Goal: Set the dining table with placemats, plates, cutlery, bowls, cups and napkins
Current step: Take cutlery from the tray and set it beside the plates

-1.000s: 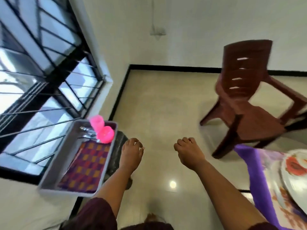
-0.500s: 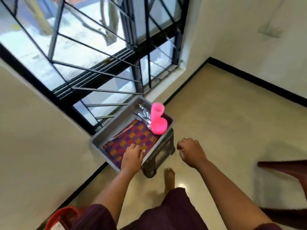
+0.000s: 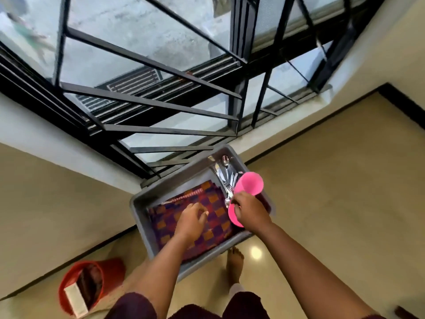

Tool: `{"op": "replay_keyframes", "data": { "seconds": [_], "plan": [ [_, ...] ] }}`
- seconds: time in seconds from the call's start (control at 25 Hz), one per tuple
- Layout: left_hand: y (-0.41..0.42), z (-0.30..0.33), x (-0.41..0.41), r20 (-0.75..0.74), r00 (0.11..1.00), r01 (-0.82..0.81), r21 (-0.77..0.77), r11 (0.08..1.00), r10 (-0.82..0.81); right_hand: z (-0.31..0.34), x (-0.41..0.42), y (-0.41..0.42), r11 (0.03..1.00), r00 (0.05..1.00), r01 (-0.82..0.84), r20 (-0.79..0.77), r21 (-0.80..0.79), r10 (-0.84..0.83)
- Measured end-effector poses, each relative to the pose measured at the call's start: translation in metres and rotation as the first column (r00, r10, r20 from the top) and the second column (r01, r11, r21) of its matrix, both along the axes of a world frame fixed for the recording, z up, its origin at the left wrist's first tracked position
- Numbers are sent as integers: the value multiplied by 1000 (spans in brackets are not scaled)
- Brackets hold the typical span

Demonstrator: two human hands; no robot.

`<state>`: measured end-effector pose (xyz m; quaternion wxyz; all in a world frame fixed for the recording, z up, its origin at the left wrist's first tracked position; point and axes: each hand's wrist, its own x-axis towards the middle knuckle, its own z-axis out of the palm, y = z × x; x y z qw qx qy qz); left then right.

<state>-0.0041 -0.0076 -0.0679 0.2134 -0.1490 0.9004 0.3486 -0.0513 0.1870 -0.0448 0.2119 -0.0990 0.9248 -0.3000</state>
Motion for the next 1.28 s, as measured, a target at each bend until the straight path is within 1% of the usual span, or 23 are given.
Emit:
{"op": "replay_keyframes", "data": {
  "seconds": [0.12,0.24,0.36,0.56,0.68,0.84,0.92,1.0,1.08,1.12,1.16,1.28],
  "plan": [
    [7,-14,-15,97,989,-118,85,989,110,-21,-26,-25,1000,992,17,128,-12,-15],
    [10,-27,-16,166,958,-260,154,953,235,-41,-37,-45,1000,969,-2,246,14,-1],
    [8,-44,-20,229,929,-336,189,923,292,-62,-55,-61,998,949,17,313,66,-37],
    [7,-74,-47,262,908,-393,253,884,328,-100,-103,-74,985,955,97,267,140,-131],
    [10,-100,-63,256,887,-448,275,851,384,-135,-131,-82,974,950,154,247,168,-193],
    [11,-141,-76,303,831,-554,384,739,466,-180,-153,-96,956,961,138,199,260,-193],
    [11,-154,-81,315,809,-588,431,684,497,-196,-159,-101,939,957,182,168,293,-238],
    [10,-163,-87,319,796,-605,449,658,514,-206,-164,-104,921,946,248,131,299,-297],
    [9,-167,-95,316,784,-618,480,623,535,-212,-167,-105,914,962,212,91,345,-258],
    [8,-166,-98,318,778,-623,499,602,542,-212,-169,-104,914,964,194,102,357,-245],
    [7,-165,-101,327,770,-630,520,576,547,-211,-171,-103,919,955,196,147,342,-259],
    [3,-160,-110,336,754,-642,555,528,564,-200,-176,-109,952,883,230,368,202,-292]
  ]
}}
